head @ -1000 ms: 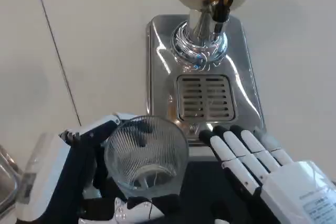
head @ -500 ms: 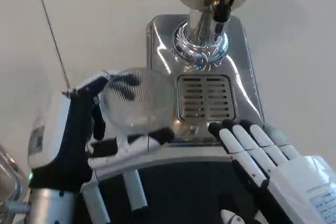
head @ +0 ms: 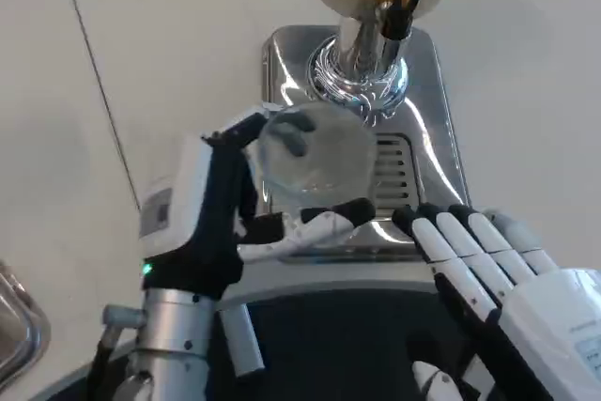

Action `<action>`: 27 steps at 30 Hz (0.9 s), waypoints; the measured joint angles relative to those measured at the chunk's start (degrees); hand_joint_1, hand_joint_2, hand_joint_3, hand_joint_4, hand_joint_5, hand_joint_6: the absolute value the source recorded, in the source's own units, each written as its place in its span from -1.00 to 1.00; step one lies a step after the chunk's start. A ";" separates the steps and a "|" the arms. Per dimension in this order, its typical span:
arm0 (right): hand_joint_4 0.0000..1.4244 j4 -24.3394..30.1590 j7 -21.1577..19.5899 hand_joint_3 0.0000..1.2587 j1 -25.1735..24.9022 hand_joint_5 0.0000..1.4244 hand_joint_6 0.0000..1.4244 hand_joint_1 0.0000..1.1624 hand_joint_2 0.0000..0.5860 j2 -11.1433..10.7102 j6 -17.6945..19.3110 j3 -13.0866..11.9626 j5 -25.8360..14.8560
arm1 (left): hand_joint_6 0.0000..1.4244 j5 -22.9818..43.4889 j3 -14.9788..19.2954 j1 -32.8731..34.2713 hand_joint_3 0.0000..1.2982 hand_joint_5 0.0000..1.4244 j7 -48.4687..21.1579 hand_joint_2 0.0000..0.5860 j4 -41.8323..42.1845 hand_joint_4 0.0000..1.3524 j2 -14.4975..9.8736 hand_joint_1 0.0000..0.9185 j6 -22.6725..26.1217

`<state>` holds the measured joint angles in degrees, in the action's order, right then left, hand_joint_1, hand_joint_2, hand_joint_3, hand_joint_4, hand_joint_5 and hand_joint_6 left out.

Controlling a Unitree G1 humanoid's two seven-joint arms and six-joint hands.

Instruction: Grasp the cup under the faucet to collect the drink, then remove the cup.

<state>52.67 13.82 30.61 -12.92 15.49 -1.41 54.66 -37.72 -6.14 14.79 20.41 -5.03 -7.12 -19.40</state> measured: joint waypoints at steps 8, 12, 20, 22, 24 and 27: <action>-1.00 1.10 1.29 -1.00 0.08 -1.00 -1.00 -0.97 1.00 0.88 -1.07 -0.23 -0.18 | 1.00 -1.17 -3.49 6.95 0.68 0.84 4.56 -1.00 -9.17 0.67 1.84 0.63 1.60; -1.00 0.58 1.38 -1.00 -1.13 -1.00 -1.00 -0.97 1.00 0.91 -1.31 -0.25 -0.23 | 1.00 -1.59 -4.72 11.32 0.68 0.84 6.81 -1.00 -14.87 0.67 1.93 0.63 2.84; -1.00 -0.79 0.49 -1.00 -0.44 -1.00 -1.00 -0.97 1.00 0.91 -1.03 -0.09 -0.43 | 1.00 -2.82 -7.58 17.84 0.68 0.84 11.49 -1.00 -23.18 0.67 3.06 0.63 4.26; -1.00 -0.43 0.17 -1.00 0.65 -1.00 -1.00 -0.97 1.00 0.91 -0.76 -0.12 -0.52 | 1.00 -2.80 -8.14 18.55 0.69 0.84 12.22 -1.00 -25.62 0.65 3.06 0.64 4.36; -1.00 -0.44 0.14 -1.00 1.22 -1.00 -1.00 -0.97 1.00 0.91 -0.70 -0.12 -0.55 | 1.00 -2.82 -8.50 19.25 0.69 0.83 13.20 -1.00 -27.32 0.65 3.09 0.64 4.45; -1.00 -0.44 0.12 -1.00 1.09 -1.00 -1.00 -0.97 1.00 0.92 -0.69 -0.05 -0.55 | 1.00 -3.03 -9.11 20.81 0.69 0.82 14.85 -1.00 -29.48 0.63 3.27 0.64 4.77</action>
<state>52.23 13.94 31.71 -12.00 14.80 -1.46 54.11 -40.75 -15.25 35.60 35.26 -34.51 -3.85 -14.63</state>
